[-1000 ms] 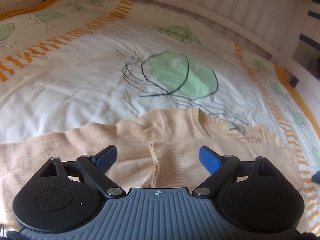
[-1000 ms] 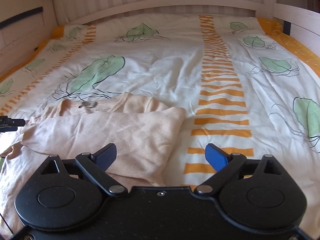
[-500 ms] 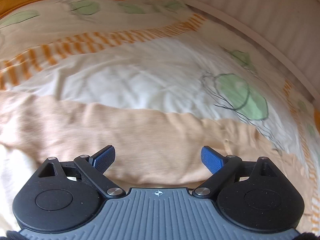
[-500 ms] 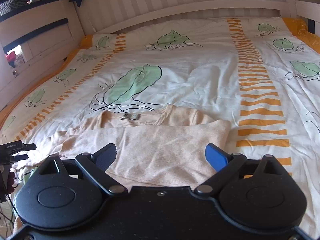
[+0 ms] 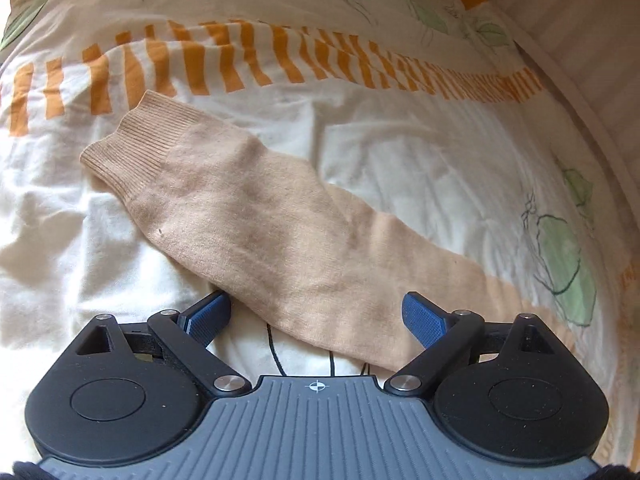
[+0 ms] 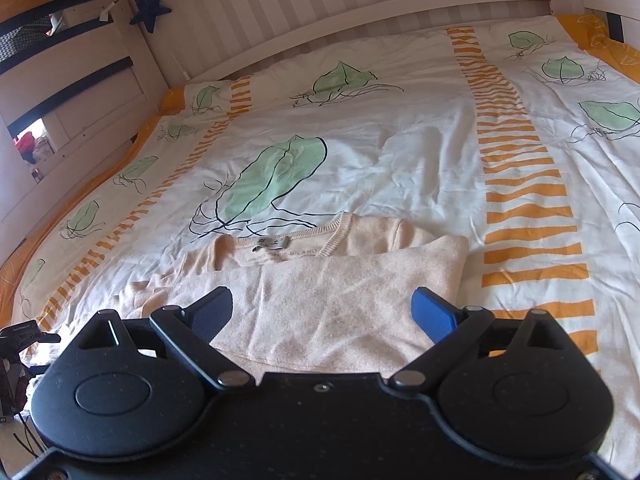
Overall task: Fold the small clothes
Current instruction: 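Move the left tool to the cuff of the other sweater sleeve, then close the left tool on the ribbed sleeve cuff, then lift the sleeve with the left tool, lay it across the body, open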
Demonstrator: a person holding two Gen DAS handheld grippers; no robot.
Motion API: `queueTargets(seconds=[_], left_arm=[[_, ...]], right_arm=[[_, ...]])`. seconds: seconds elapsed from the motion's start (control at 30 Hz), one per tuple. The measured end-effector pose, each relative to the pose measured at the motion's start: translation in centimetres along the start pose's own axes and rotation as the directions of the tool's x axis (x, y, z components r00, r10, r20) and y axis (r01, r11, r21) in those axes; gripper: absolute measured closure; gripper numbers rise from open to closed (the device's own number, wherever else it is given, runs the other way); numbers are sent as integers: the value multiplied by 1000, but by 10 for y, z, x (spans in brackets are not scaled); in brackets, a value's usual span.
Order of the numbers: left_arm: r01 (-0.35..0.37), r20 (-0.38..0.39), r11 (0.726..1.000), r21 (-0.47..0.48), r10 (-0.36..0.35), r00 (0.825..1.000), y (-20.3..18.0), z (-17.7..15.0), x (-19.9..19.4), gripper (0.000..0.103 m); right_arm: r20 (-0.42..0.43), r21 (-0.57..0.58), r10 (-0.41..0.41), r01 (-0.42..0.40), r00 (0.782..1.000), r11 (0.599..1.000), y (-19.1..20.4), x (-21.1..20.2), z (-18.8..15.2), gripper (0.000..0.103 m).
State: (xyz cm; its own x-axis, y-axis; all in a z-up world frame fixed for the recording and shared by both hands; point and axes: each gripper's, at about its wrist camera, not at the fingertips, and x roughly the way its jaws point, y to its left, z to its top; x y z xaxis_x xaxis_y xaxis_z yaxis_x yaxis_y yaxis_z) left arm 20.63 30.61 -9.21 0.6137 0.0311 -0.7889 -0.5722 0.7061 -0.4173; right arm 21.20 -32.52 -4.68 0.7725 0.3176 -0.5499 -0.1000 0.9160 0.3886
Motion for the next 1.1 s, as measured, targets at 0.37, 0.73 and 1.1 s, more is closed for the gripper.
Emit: queueTargets(seconds=[0.37, 0.73, 1.1], left_arm=[[-99, 89, 994, 49, 94, 992, -7, 34, 22, 52], [22, 221, 921, 388, -117, 968, -110, 9, -33, 100], [326, 15, 700, 635, -433, 901, -267, -88, -40, 100]], right_arm=[[-24, 26, -6, 6, 1000, 1000, -3, 8, -3, 6], [-29, 15, -3, 4, 1000, 1000, -1, 8, -3, 6], [-22, 21, -2, 2, 1000, 1000, -3, 3, -1, 6]])
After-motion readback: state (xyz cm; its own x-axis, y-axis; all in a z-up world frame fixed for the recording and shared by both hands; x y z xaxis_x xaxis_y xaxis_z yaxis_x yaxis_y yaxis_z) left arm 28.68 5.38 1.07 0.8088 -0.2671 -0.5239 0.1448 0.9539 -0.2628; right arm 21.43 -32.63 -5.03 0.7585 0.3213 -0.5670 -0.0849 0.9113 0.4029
